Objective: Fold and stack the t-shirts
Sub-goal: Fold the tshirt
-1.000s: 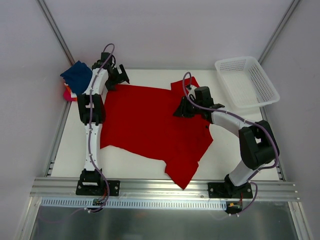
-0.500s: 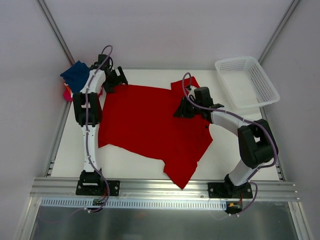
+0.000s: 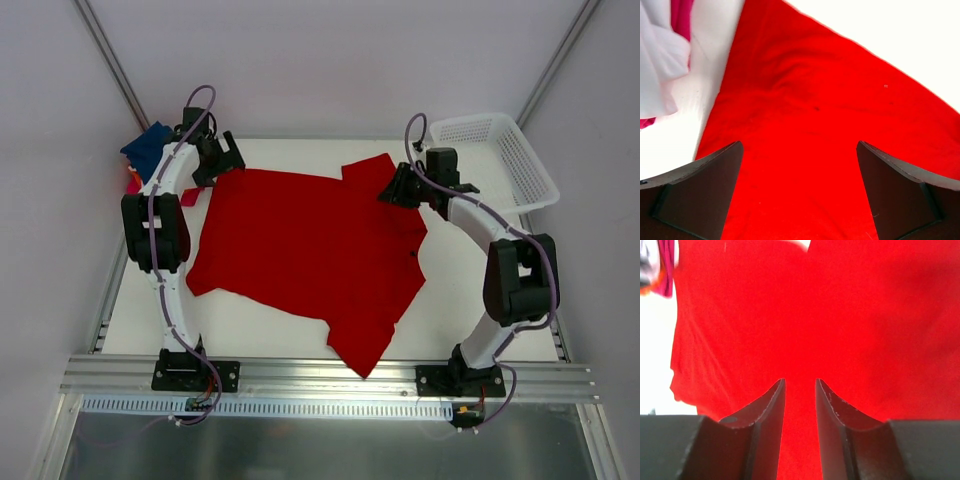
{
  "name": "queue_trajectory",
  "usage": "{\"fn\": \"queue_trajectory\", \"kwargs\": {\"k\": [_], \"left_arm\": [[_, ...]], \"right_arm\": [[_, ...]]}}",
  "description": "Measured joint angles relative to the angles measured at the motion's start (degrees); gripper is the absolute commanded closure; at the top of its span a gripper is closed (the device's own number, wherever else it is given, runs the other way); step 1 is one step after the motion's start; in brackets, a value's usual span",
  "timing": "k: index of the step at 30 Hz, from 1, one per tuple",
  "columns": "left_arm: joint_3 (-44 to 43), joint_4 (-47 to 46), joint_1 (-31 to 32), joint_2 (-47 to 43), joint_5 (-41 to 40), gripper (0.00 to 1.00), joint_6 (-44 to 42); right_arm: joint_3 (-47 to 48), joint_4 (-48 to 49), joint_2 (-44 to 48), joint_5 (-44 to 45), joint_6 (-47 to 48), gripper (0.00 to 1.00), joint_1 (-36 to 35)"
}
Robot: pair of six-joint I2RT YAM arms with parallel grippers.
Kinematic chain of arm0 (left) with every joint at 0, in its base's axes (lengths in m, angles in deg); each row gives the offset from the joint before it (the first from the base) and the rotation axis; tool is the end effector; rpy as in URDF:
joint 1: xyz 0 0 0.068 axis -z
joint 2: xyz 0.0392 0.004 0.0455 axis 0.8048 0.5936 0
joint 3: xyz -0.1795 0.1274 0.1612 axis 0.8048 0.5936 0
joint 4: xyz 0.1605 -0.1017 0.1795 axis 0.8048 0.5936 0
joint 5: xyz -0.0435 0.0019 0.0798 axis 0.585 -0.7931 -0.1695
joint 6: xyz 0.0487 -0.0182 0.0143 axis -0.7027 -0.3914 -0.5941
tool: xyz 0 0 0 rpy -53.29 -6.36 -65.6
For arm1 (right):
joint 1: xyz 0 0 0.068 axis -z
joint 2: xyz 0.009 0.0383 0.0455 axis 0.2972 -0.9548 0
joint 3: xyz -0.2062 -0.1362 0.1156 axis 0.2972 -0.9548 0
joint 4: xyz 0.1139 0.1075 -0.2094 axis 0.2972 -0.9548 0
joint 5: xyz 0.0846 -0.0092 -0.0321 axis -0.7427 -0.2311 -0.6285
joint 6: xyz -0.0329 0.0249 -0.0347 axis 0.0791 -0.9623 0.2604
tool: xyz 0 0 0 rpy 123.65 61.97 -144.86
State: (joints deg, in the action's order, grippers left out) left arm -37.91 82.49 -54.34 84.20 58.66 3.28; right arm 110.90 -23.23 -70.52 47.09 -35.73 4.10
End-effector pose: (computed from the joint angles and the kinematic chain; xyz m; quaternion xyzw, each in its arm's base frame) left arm 0.4839 0.0028 0.2518 -0.1778 0.9172 -0.1151 0.3376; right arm 0.3679 0.1007 0.2480 -0.1173 0.8616 0.2684 0.4145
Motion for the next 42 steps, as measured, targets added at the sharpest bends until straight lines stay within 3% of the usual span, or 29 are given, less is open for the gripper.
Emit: {"fn": "queue_trajectory", "kwargs": {"k": [8, 19, 22, 26, 42], "left_arm": [[1.84, -0.13, -0.11, -0.02, -1.99, 0.01, -0.04], [-6.05, -0.52, -0.11, 5.49, -3.32, 0.01, -1.36], [-7.28, -0.57, -0.33, 7.61, -3.28, 0.01, -1.75], [-8.83, -0.61, -1.01, 10.60, -3.13, 0.01, -1.86], [-13.88, -0.61, -4.20, 14.99, -1.09, 0.01, -1.95]], "right_arm": [[17.99, -5.86, -14.75, -0.48, 0.46, 0.68, 3.34], [33.20, -9.77, -28.04, -4.68, -0.26, 0.68, 9.01], [36.09, -10.54, -30.01, -5.03, -0.26, 0.64, 10.67], [40.26, -12.15, -32.98, -5.22, -0.22, 0.51, 12.50], [54.07, -14.49, -46.80, -8.41, -0.17, 0.49, 14.80]]}}
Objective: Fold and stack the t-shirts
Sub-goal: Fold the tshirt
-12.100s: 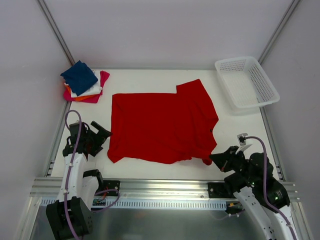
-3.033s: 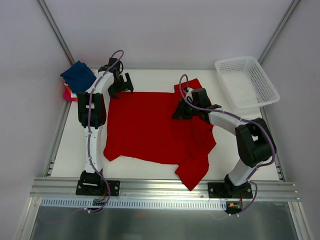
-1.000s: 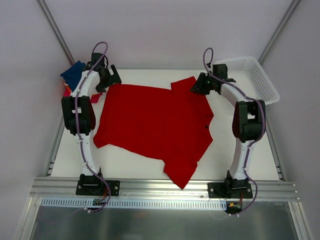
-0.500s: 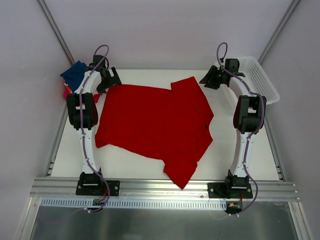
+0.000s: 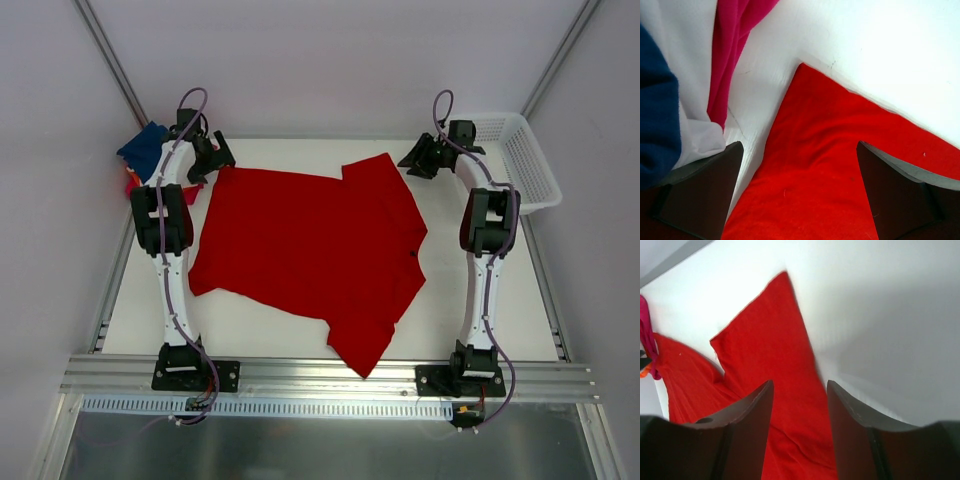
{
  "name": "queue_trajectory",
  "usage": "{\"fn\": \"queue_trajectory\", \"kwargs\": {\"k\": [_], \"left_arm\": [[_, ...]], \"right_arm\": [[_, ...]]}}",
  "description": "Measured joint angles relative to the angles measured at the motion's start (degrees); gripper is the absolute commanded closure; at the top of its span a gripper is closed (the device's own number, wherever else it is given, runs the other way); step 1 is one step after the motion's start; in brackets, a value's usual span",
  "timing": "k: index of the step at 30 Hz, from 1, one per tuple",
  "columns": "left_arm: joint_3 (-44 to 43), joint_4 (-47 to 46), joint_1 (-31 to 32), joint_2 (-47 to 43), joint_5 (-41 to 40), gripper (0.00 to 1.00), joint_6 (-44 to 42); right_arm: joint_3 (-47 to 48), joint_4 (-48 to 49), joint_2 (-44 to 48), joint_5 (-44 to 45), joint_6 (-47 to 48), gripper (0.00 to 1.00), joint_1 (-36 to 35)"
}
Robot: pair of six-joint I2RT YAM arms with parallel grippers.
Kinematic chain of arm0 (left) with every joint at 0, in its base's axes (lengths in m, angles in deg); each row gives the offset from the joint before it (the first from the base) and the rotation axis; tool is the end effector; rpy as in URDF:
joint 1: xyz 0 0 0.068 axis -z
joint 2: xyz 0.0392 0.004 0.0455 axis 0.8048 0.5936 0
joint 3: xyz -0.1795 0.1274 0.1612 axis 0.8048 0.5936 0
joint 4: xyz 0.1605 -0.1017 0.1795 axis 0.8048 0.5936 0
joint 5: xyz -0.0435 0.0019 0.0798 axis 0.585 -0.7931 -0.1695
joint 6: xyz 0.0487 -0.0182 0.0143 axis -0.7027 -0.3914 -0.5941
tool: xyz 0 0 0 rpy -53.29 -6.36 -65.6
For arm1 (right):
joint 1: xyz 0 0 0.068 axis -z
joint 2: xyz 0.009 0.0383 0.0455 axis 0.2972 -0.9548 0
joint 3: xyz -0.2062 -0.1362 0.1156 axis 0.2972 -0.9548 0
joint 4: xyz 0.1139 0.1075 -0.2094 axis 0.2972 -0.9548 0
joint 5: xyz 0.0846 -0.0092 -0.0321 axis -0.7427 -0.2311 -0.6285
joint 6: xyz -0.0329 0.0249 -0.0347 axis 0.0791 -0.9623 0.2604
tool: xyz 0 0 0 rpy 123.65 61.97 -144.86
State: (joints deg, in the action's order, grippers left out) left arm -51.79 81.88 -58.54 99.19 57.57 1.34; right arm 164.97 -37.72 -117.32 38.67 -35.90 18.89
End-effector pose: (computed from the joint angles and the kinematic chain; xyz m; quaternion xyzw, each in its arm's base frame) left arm 0.5346 0.0434 0.2026 -0.1997 0.9146 -0.0876 0.3406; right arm 0.5600 0.0031 0.1657 -0.0209 0.8827 0.2791 0.3775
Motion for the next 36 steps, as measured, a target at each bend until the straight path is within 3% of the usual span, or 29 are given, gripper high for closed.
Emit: {"fn": "queue_trajectory", "kwargs": {"k": [11, 25, 31, 36], "left_arm": [[-2.58, -0.02, -1.07, 2.71, 2.93, 0.01, 0.00], [-3.54, -0.50, -2.12, 3.58, 4.85, 0.01, 0.07], [9.14, -2.34, -2.10, -3.50, 3.48, 0.01, 0.24], [23.82, -2.93, -0.68, -15.58, 0.26, 0.01, 0.81]], "right_arm": [[4.50, 4.87, -4.70, -7.78, -6.16, 0.48, -0.09], [-0.48, 12.09, -3.54, -9.77, -8.57, 0.51, -0.28], [-16.48, 10.86, 7.61, -5.01, -6.23, 0.51, -0.79], [-28.28, 9.84, 17.97, -0.17, -4.00, 0.51, -1.66]]}}
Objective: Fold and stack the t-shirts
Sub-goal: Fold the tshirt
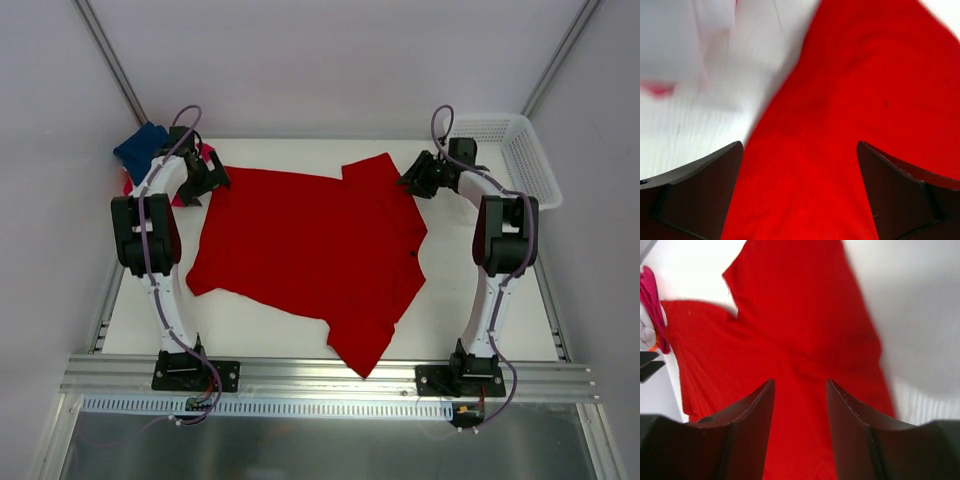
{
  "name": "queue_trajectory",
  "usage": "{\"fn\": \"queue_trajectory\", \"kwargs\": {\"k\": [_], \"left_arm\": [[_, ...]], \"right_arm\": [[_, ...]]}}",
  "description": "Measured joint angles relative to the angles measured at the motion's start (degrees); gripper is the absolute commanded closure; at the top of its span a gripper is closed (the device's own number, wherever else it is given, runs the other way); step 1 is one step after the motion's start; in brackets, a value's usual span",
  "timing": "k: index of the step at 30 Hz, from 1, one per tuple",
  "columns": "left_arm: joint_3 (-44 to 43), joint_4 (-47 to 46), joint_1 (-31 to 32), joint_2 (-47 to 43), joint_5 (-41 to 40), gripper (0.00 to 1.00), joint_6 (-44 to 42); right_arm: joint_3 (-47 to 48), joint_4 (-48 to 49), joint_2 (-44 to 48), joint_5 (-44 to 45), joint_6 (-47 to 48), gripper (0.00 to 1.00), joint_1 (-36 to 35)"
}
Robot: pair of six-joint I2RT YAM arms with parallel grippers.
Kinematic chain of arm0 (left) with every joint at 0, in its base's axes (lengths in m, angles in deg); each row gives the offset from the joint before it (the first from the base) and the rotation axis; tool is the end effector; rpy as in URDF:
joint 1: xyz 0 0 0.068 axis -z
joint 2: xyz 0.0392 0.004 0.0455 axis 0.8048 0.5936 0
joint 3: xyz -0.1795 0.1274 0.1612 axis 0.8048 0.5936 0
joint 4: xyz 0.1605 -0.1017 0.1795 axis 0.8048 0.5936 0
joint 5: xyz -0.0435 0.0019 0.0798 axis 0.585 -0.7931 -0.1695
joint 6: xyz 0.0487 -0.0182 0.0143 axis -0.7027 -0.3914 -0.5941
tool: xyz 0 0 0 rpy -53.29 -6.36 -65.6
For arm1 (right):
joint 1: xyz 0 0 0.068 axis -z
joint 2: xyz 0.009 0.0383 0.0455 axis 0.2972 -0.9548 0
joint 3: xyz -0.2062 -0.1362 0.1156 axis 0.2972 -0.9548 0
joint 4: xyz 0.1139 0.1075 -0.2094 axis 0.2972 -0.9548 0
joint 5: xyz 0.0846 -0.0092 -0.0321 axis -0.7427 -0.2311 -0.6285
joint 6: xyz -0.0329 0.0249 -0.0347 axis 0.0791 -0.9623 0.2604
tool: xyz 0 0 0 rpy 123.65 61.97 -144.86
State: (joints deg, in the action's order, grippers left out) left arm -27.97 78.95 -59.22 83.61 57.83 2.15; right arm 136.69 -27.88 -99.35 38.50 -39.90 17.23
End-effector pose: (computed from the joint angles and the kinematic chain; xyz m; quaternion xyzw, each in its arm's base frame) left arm 0.4669 0.0430 0.2053 -0.2162 0.9263 -0.0844 0.2968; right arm 0.4894 0.0194 0.1786 -0.0023 0.8841 0.2986 0.3593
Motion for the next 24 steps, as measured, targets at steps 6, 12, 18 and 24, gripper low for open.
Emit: {"fn": "queue_trajectory", "kwargs": {"k": [6, 12, 18, 24], "left_arm": [[14.36, -1.49, 1.55, -17.11, -2.03, 0.01, 1.33], [26.84, -3.17, 3.50, -30.77, -2.91, 0.01, 2.86], [39.82, -3.39, 5.44, -37.75, -3.21, 0.01, 4.66], [49.59, -3.30, 5.42, -47.34, -4.35, 0.01, 7.45]], "right_arm": [[-14.97, 1.44, 14.67, 4.22, 2.10, 0.52, -3.30], [-28.79, 4.33, 25.14, 7.39, 2.47, 0.52, -7.48], [-38.14, 4.83, 31.39, 9.64, 2.47, 0.53, -11.43], [-45.27, 5.57, 40.41, 12.85, 2.47, 0.52, -14.45]]}}
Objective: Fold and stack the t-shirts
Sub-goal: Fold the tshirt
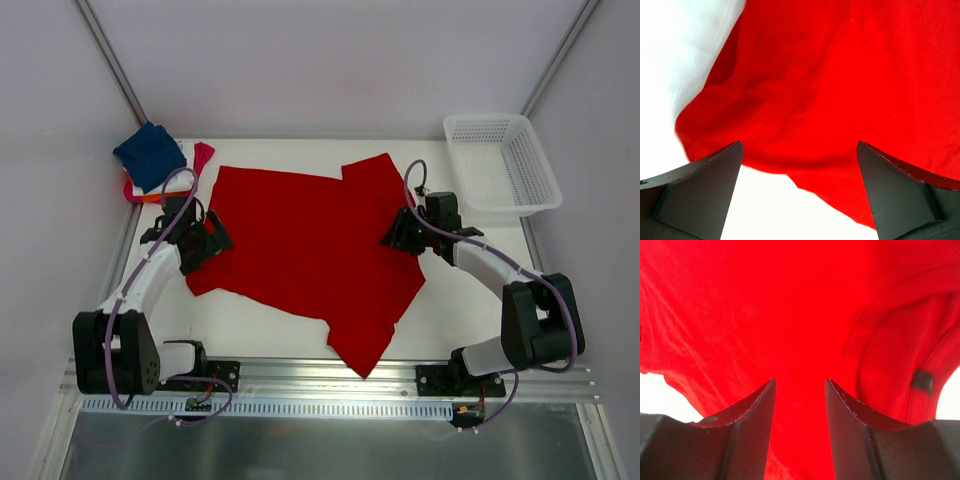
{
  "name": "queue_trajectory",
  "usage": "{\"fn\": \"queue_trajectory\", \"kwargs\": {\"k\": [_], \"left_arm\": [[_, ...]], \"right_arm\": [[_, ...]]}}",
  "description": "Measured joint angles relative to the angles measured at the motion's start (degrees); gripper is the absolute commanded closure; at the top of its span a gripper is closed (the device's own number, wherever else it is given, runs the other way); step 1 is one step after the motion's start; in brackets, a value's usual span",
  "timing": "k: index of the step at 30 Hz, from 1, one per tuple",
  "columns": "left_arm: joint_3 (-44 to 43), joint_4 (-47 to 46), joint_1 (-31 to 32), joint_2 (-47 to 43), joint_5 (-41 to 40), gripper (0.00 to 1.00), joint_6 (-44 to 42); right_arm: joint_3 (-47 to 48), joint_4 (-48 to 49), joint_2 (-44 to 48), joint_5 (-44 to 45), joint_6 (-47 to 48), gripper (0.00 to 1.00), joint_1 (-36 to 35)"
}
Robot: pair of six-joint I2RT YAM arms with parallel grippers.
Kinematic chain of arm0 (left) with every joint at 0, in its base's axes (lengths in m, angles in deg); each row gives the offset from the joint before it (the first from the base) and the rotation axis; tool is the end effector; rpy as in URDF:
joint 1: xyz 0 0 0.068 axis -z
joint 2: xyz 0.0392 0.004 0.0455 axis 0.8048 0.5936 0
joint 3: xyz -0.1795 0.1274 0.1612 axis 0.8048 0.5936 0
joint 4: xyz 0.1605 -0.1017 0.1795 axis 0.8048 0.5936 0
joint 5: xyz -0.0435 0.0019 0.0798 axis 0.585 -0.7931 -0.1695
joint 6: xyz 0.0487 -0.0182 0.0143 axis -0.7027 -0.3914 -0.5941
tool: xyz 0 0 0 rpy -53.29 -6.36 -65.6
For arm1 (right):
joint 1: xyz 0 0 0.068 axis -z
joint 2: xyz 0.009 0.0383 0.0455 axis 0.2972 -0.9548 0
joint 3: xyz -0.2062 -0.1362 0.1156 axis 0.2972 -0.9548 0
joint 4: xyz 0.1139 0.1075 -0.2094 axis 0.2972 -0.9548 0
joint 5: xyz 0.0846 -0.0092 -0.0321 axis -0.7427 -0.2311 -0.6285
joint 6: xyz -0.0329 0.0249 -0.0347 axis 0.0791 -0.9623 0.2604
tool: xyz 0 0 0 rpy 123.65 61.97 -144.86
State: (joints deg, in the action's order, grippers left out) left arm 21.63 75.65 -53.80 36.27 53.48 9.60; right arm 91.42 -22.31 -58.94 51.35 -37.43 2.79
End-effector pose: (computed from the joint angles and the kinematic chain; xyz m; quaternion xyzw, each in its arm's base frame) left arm 0.2585 0.0006 0.2246 -0.2433 0.9174 -0.0844 0.3033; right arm 0.2963 0.0887 0.2049 -0.0889 0.8952 0.2406 0.3644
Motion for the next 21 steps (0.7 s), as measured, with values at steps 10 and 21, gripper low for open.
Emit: {"fn": "queue_trajectory", "kwargs": {"k": [10, 21], "left_arm": [[11.56, -0.72, 0.00, -17.20, -2.67, 0.02, 6.45], [19.15, -0.20, 0.00, -25.31, -5.38, 0.11, 14.86]], "right_arm": [[-7.15, 0.24, 10.29, 2.82, 0.00, 0.52, -3.43], [-10.60, -0.61, 19.58, 3.21, -0.07, 0.52, -4.28]]}}
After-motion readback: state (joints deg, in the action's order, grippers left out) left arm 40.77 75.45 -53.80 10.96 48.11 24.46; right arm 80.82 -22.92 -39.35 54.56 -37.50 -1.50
